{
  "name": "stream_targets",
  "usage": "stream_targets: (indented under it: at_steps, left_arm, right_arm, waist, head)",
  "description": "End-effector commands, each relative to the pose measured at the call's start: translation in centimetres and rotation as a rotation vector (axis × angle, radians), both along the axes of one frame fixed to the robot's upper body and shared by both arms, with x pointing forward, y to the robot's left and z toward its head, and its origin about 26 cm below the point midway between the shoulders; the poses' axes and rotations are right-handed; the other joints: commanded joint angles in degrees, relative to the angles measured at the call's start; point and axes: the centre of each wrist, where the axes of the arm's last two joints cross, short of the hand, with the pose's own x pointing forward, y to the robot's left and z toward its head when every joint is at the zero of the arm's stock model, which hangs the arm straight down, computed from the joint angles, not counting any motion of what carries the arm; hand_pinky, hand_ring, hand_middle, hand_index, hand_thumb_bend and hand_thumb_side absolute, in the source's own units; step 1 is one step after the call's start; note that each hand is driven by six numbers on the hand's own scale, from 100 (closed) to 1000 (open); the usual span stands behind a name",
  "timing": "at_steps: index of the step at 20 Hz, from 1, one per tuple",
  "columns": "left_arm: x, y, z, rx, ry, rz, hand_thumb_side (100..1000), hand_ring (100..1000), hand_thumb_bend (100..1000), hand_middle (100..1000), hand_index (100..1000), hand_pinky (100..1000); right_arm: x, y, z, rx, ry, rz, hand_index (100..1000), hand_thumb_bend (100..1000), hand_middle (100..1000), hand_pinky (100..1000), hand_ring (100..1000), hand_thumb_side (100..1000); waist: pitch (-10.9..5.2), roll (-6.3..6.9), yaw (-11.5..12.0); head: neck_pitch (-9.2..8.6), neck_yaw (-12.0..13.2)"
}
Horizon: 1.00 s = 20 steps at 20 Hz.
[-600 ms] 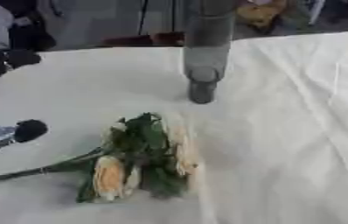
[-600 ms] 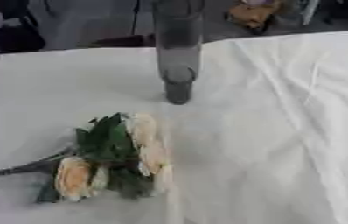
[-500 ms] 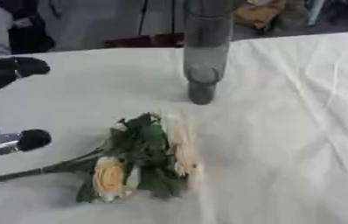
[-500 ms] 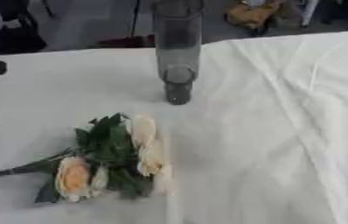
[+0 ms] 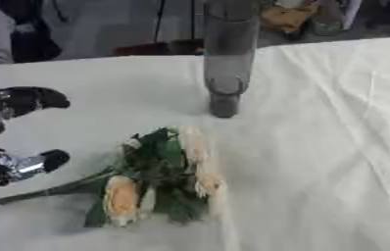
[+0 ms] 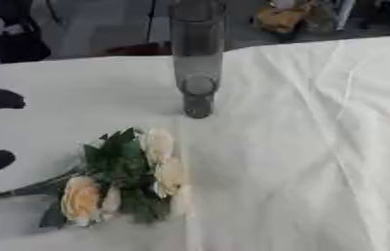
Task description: Arrange flowers into the vase.
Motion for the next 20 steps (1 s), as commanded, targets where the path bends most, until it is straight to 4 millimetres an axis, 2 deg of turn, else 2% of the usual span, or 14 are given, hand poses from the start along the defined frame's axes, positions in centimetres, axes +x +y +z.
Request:
stream_targets:
  at_steps: [1, 4, 7, 10, 14, 16, 20]
  left_arm:
    - [-0.3, -0.3, 0.8, 0.052, -0.018, 0.037, 896, 933, 436, 963, 1000, 902]
    - [-0.3, -0.9, 0.6, 0.082, -0.013, 0.052, 902, 946, 490, 974, 1000, 908]
    - [-0.3, -1.4, 0.1, 0.116, -0.002, 0.058, 888, 942, 488, 976, 1000, 899]
    - [-0.3, -1.9, -0.4, 0.135, 0.019, 0.058, 855, 913, 441, 954, 1000, 860]
    - [-0.3, -2.5, -1.4, 0.151, 0.063, 0.061, 813, 912, 370, 956, 1000, 854]
    - [-0.3, -2.6, -1.7, 0.164, 0.080, 0.069, 785, 919, 291, 957, 1000, 851]
    - [-0.4, -2.9, -2.2, 0.177, 0.086, 0.083, 785, 915, 319, 928, 1000, 841]
  right_arm:
    - [-0.4, 0.0, 1.0, -0.025, -0.018, -0.003, 846, 100, 840, 834, 1000, 1000]
    - [-0.4, 0.0, 0.8, -0.021, -0.013, -0.002, 844, 100, 840, 834, 1000, 1000]
    - [-0.4, 0.0, 0.8, -0.016, -0.010, 0.000, 842, 100, 839, 834, 1000, 1000]
    - [-0.4, 0.1, 0.8, -0.014, -0.008, 0.002, 840, 100, 837, 837, 1000, 1000]
    - [-0.4, 0.1, 0.7, -0.006, -0.008, 0.007, 839, 100, 836, 836, 1000, 1000]
    - [-0.4, 0.1, 0.7, -0.003, -0.008, 0.010, 837, 100, 836, 836, 1000, 1000]
    - [-0.3, 0.2, 0.7, 0.000, -0.007, 0.015, 836, 100, 835, 837, 1000, 1000]
  waist:
    - [-1.27, 0.02, 0.2]
    - [-1.50, 0.06, 0.3]
    - [-1.71, 0.07, 0.4]
    - [-1.83, 0.07, 0.5]
    - [-1.90, 0.04, 0.5]
    - [-1.84, 0.01, 0.5]
    - [-1.76, -0.04, 0.5]
  head:
    - [0.36, -0.5]
    - [0.36, -0.8]
    - [0.30, -1.0]
    - [0.24, -1.0]
    - [0.19, -0.8]
    - [-0.03, -0.5]
    - [-0.08, -0.2]
